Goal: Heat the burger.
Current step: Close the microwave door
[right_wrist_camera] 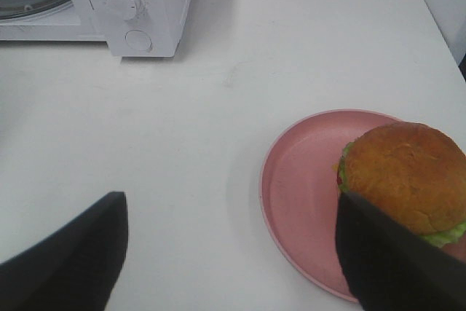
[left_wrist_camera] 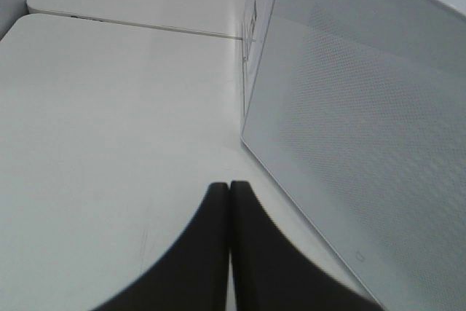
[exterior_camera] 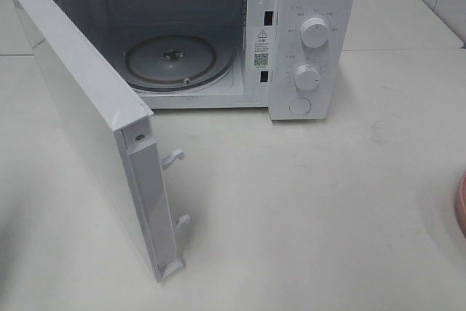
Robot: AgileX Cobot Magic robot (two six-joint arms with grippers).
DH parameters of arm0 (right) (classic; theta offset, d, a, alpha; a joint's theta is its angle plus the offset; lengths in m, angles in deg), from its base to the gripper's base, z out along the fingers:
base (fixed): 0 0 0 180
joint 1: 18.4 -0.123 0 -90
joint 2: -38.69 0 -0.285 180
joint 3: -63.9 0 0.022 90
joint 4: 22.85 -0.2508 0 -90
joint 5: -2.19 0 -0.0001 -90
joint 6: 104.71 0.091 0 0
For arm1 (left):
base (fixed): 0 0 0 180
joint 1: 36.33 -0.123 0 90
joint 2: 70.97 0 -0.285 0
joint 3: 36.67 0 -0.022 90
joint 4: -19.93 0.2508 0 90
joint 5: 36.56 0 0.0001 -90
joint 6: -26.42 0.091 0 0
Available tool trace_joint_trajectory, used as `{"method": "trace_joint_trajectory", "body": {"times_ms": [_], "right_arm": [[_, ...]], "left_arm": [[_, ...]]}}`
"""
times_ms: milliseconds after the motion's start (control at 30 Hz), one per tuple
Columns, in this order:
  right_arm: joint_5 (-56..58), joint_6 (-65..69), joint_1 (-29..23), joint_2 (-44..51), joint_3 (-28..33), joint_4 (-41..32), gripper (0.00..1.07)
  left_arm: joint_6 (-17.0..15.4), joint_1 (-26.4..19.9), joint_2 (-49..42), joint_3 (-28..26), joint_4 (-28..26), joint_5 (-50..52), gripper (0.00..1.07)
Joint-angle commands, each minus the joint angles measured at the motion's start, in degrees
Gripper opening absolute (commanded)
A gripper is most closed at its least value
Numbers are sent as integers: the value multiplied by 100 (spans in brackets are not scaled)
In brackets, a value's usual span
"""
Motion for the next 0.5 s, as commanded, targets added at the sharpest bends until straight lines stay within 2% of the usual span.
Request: {"method": "trace_joint_trajectory", "body": {"times_ms": [33, 233, 300, 333, 367, 400, 433, 467, 500], "right_arm": [[-29, -86, 29, 143, 17, 11, 75], [-29, -86, 29, 143, 17, 11, 75], [-29, -86, 29, 143, 17, 11, 75], [-29, -86, 29, 143, 17, 11, 75], [-29, -86, 29, 143, 17, 11, 75], [-29, -86, 29, 143, 17, 11, 75], [-29, -86, 29, 143, 17, 11, 75], [-29, -86, 29, 143, 17, 11, 75], [-29, -86, 29, 143, 17, 11, 75]], "left_arm": [[23, 0, 510, 120, -23, 991, 0], [-57, 0, 1192, 212, 223, 1885, 0], [-378, 0, 1541, 212, 493, 2240, 0], [-378, 0, 1541, 212, 493, 2240, 0], [-625, 0, 1736, 212, 796, 2561, 0], [-625, 0, 1736, 212, 796, 2561, 0], [-768, 0, 1839, 212, 997, 2767, 0], [-1071, 0, 2068, 212, 1461, 3197, 0], [-1071, 0, 2068, 212, 1461, 3197, 0]]}}
